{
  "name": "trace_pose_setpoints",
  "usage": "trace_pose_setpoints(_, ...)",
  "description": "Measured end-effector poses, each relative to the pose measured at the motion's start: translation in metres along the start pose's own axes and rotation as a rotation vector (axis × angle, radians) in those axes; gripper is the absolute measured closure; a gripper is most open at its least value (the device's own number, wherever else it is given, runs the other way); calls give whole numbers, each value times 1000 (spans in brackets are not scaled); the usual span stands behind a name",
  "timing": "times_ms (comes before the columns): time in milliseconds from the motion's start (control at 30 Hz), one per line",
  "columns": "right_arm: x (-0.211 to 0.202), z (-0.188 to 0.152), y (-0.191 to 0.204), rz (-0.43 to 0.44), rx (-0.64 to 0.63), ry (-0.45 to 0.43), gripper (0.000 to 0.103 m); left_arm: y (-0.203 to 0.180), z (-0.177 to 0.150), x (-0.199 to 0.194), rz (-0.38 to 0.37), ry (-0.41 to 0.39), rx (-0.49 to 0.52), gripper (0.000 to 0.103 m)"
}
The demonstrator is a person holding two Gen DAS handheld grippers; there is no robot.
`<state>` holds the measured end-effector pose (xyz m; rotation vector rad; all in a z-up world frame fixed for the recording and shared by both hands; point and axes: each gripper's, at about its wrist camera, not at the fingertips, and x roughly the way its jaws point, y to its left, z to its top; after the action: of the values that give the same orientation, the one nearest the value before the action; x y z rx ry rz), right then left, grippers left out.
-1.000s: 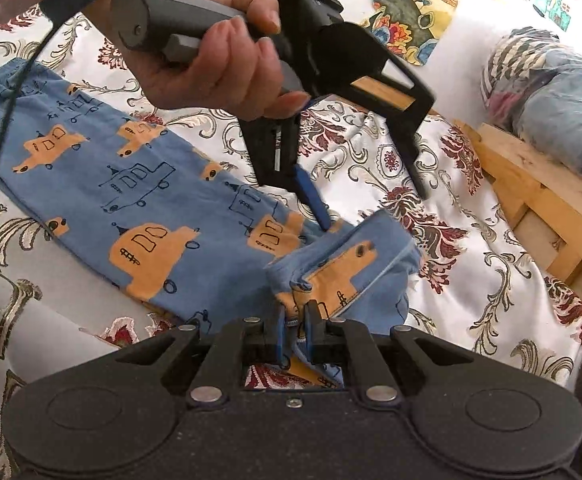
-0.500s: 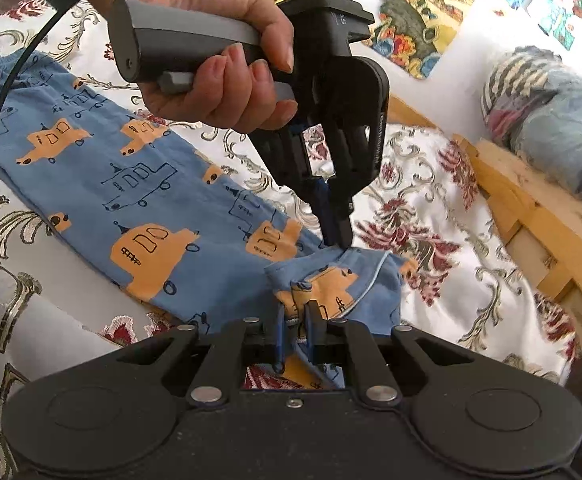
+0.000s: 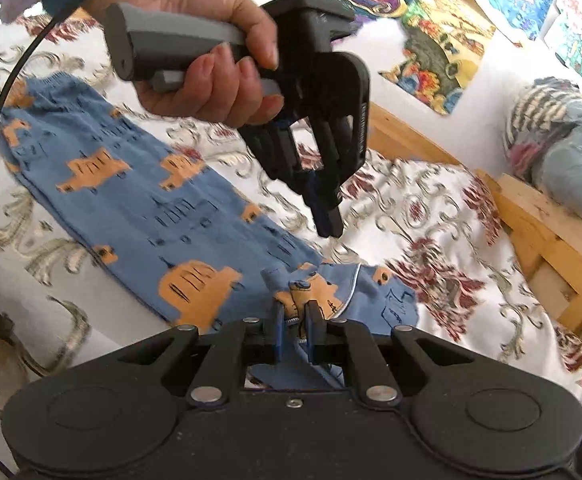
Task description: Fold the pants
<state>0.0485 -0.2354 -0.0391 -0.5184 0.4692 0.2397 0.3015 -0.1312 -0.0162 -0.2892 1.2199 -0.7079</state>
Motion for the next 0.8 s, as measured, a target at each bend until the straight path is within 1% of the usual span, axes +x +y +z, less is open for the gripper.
trace_pose_setpoints(67, 1, 0, 2, 17, 5, 4, 92, 8, -5, 1, 5, 36, 4, 99)
trace_pose_setpoints(133, 4, -1, 0, 37, 45, 23, 92, 19, -11, 6, -11, 87, -49, 91)
trace_pose_setpoints(167, 5, -1, -2, 47, 77, 29, 92, 24, -15, 7, -37, 97, -77, 88)
trace_pose_setpoints(200, 4, -1, -6, 55, 120, 31, 92, 27, -18, 7, -57, 99, -96, 75)
trace_pose_setpoints(233, 3, -1, -9, 60, 150, 27, 92, 29, -21, 7, -70, 99, -111, 59)
trace_pose_setpoints(300, 1, -1, -18, 73, 224, 9, 92, 33, -25, 10, -115, 104, -151, 41)
trace_pose_setpoints(367, -1, -1, -24, 86, 276, -3, 92, 40, -30, 16, -177, 113, -215, 37)
trace_pose_setpoints(433, -2, -1, -27, 102, 313, -3, 92, 49, -34, 26, -239, 114, -298, 28)
trace_pose_setpoints(500, -2, -1, -28, 113, 325, 4, 92, 56, -37, 34, -279, 99, -371, 29)
trace_pose_setpoints(567, -2, -2, -27, 117, 324, 12, 92, 57, -38, 37, -286, 76, -400, 40)
trace_pose_setpoints(600, -2, -2, -27, 121, 321, 18, 92, 55, -37, 37, -276, 71, -387, 58)
trace_pose_setpoints(633, -1, -2, -28, 124, 319, 21, 91, 51, -37, 38, -256, 70, -367, 70)
trace_pose_setpoints(667, -1, -2, -27, 126, 317, 24, 91, 47, -36, 38, -224, 66, -338, 74)
trace_pose_setpoints(700, -1, -3, -27, 127, 315, 26, 91, 44, -37, 36, -200, 55, -314, 83)
trace_pose_setpoints(733, 0, -2, -27, 127, 312, 28, 90, 41, -37, 34, -179, 41, -295, 87)
trace_pose_setpoints(800, 0, -2, -24, 123, 295, 31, 90, 35, -38, 26, -151, 3, -263, 91)
